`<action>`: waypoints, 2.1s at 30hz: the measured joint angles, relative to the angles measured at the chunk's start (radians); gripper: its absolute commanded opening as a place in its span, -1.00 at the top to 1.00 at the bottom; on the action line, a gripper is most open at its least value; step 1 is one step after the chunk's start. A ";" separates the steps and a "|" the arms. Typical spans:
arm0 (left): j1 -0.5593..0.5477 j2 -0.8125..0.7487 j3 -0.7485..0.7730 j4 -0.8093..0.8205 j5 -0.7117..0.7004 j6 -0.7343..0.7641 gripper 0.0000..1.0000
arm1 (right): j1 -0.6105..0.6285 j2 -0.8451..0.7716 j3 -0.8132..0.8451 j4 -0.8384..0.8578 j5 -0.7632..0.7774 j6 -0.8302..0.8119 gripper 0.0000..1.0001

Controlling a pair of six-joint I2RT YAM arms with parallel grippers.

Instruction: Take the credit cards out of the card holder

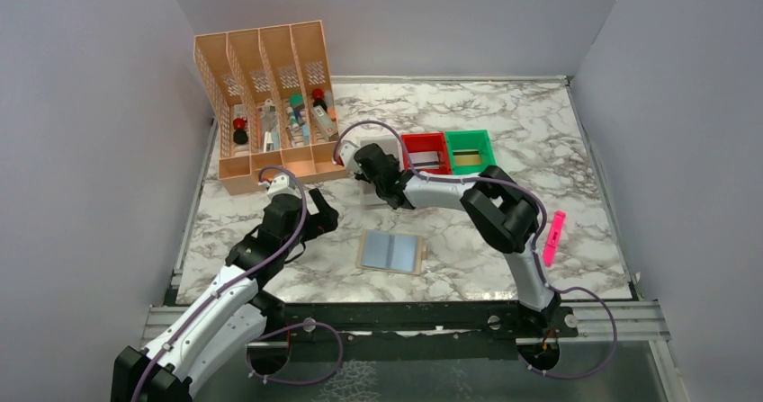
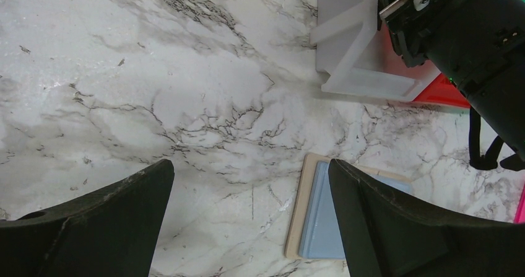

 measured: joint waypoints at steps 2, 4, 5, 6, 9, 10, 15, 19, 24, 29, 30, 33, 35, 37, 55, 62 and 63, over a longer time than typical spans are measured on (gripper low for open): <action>0.000 0.000 0.000 0.000 0.001 0.000 -0.98 | 0.000 -0.010 -0.006 0.002 -0.015 0.009 0.31; 0.000 0.000 0.000 0.000 0.002 0.000 -0.98 | 0.000 -0.034 -0.024 -0.001 -0.038 0.024 0.26; 0.000 0.000 0.000 0.000 0.002 0.000 -0.98 | -0.001 -0.050 -0.032 -0.005 -0.048 0.033 0.24; 0.000 0.000 0.000 0.000 0.003 0.000 -0.98 | -0.002 -0.066 -0.038 -0.007 -0.060 0.039 0.23; 0.000 0.000 0.000 0.000 0.008 0.000 -0.98 | -0.002 -0.121 -0.045 -0.010 -0.089 0.063 0.20; 0.000 0.000 0.000 0.000 0.013 0.000 -0.98 | -0.002 -0.139 -0.045 -0.010 -0.095 0.071 0.19; 0.000 0.003 0.000 0.001 0.040 0.000 -0.98 | -0.002 -0.232 -0.060 -0.025 -0.137 0.146 0.13; 0.000 0.013 0.000 0.007 0.075 -0.001 -0.98 | -0.002 -0.352 -0.144 -0.048 -0.176 0.296 0.09; 0.000 0.023 0.000 0.009 0.114 -0.005 -0.98 | -0.002 -0.594 -0.342 -0.104 -0.250 0.593 0.09; 0.000 0.010 0.000 0.010 0.126 -0.005 -0.98 | 0.002 -0.736 -0.515 -0.107 -0.435 0.889 0.09; 0.000 0.006 0.000 0.009 0.126 -0.005 -0.98 | 0.011 -0.736 -0.538 -0.110 -0.451 0.937 0.08; 0.000 -0.013 0.000 0.003 0.125 -0.011 -0.98 | 0.082 -0.717 -0.588 -0.159 -0.439 1.057 0.05; 0.000 -0.031 0.000 -0.010 0.122 -0.015 -0.98 | 0.144 -0.700 -0.594 -0.192 -0.407 1.111 0.02; 0.000 -0.058 0.000 -0.022 0.112 -0.022 -0.98 | 0.199 -0.688 -0.594 -0.214 -0.364 1.160 -0.05; 0.000 -0.104 0.000 -0.053 0.055 -0.045 -0.98 | 0.361 -0.465 -0.401 -0.361 -0.129 1.276 -0.36; 0.000 -0.105 0.000 -0.055 0.053 -0.046 -0.98 | 0.367 -0.388 -0.361 -0.390 -0.090 1.292 -0.38; 0.000 -0.105 0.000 -0.056 0.053 -0.046 -0.98 | 0.367 -0.371 -0.359 -0.391 -0.084 1.295 -0.37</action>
